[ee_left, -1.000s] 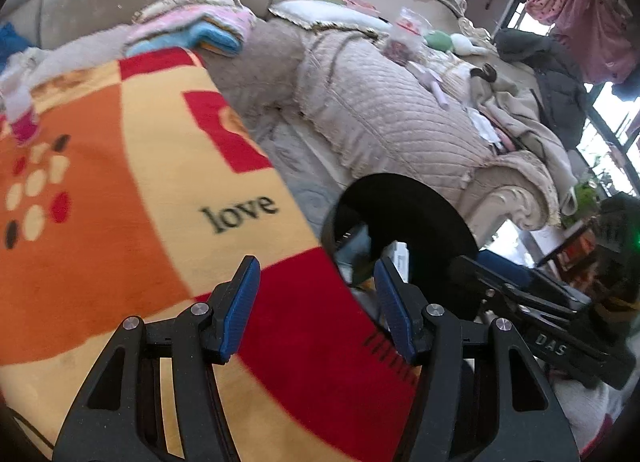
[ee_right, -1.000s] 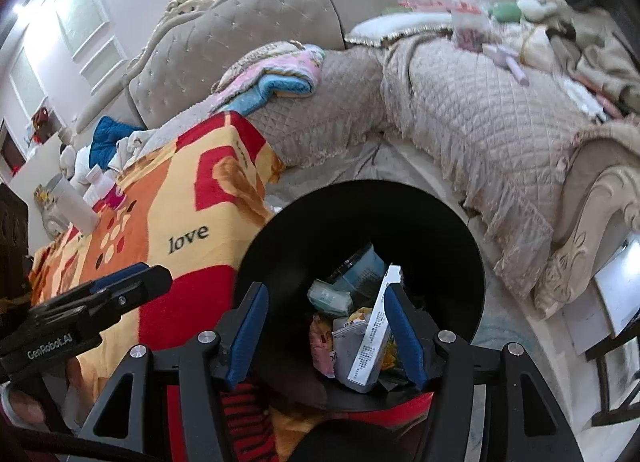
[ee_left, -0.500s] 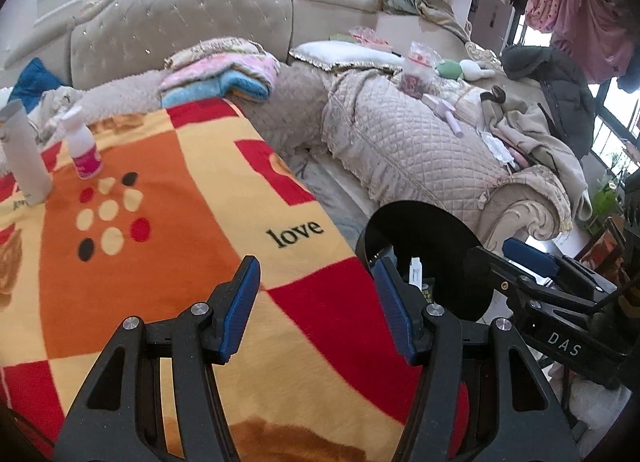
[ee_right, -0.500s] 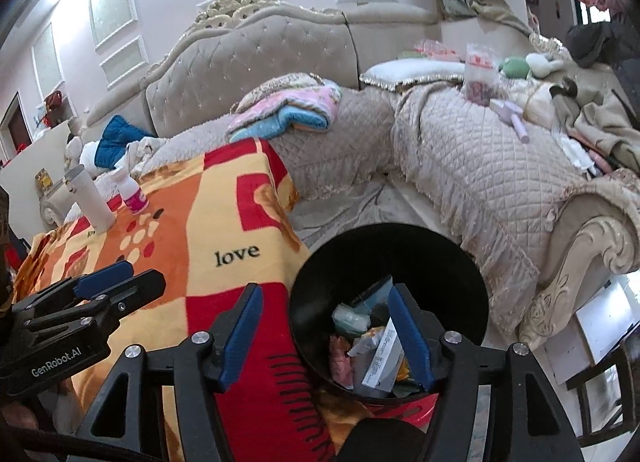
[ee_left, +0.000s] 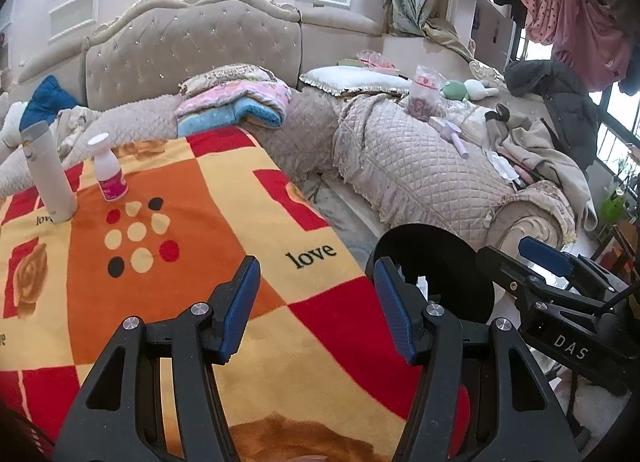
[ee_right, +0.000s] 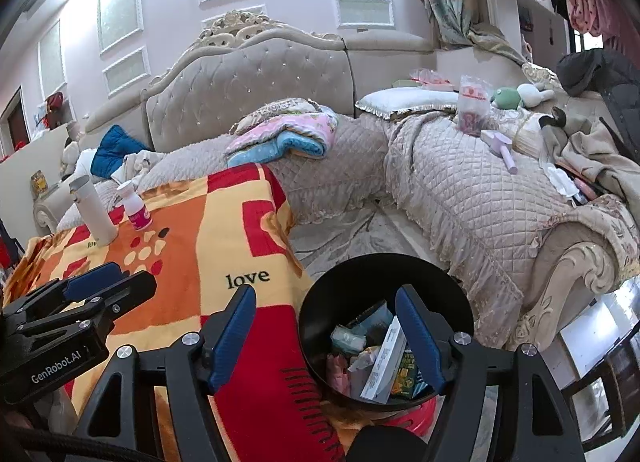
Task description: Collect trash
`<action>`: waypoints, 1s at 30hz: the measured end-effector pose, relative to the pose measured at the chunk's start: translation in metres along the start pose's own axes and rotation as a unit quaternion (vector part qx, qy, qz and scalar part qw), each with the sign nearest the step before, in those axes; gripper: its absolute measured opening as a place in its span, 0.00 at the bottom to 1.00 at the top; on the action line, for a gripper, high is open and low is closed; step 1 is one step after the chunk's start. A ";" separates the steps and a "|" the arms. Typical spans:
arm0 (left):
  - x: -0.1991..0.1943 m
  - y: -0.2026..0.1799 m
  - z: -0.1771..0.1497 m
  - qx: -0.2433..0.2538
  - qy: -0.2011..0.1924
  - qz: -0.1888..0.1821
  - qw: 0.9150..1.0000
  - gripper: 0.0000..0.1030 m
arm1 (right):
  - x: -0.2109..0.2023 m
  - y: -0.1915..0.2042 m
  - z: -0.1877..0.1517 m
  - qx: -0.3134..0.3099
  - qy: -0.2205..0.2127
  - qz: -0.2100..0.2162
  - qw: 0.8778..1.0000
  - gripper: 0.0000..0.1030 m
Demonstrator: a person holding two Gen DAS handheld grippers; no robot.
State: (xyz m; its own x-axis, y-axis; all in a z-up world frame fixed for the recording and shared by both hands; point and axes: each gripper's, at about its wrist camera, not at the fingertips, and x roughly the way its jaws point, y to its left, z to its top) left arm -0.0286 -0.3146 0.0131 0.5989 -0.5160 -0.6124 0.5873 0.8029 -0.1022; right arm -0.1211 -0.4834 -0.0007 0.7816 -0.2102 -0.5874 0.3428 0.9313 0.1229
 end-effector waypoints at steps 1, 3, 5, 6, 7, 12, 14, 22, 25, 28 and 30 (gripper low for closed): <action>0.000 0.001 0.000 -0.001 -0.001 0.000 1.000 0.56 | 0.000 0.000 0.000 -0.001 -0.001 -0.001 1.000 0.68; 0.000 0.001 0.001 -0.003 0.000 0.001 1.000 0.56 | -0.001 0.001 0.001 -0.002 -0.003 0.000 1.000 0.68; 0.001 0.001 0.001 -0.003 0.000 0.002 1.000 0.56 | -0.002 0.002 0.002 -0.002 -0.006 0.000 1.000 0.68; 0.001 0.001 0.001 -0.004 0.001 0.001 1.000 0.56 | -0.002 0.002 0.003 -0.003 -0.007 -0.001 1.000 0.68; 0.001 0.001 0.001 -0.003 0.001 0.002 1.000 0.56 | -0.003 0.002 0.003 -0.003 -0.007 -0.002 1.000 0.69; 0.001 0.002 0.001 -0.003 0.001 0.001 1.000 0.56 | -0.003 0.002 0.004 -0.004 -0.008 -0.003 1.000 0.69; 0.001 0.001 0.001 -0.003 0.001 0.001 1.000 0.56 | -0.003 0.001 0.004 -0.004 -0.008 -0.004 1.000 0.69; 0.004 0.002 0.001 -0.002 0.003 -0.001 1.000 0.56 | -0.004 -0.001 0.005 -0.005 -0.009 -0.005 1.000 0.70; 0.004 0.002 0.001 -0.005 0.003 -0.003 1.000 0.56 | -0.004 -0.002 0.006 -0.007 -0.009 -0.006 1.000 0.70; 0.007 0.002 0.000 -0.006 0.006 -0.005 1.000 0.56 | -0.004 -0.001 0.006 -0.007 -0.007 -0.006 1.000 0.70; 0.007 0.002 0.000 -0.006 0.006 -0.005 1.000 0.56 | -0.004 -0.002 0.006 -0.006 -0.006 -0.005 1.000 0.70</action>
State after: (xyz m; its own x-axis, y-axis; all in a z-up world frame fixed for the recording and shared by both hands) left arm -0.0230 -0.3167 0.0084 0.5861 -0.5203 -0.6211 0.5861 0.8015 -0.1183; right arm -0.1213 -0.4860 0.0064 0.7846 -0.2228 -0.5786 0.3445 0.9325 0.1080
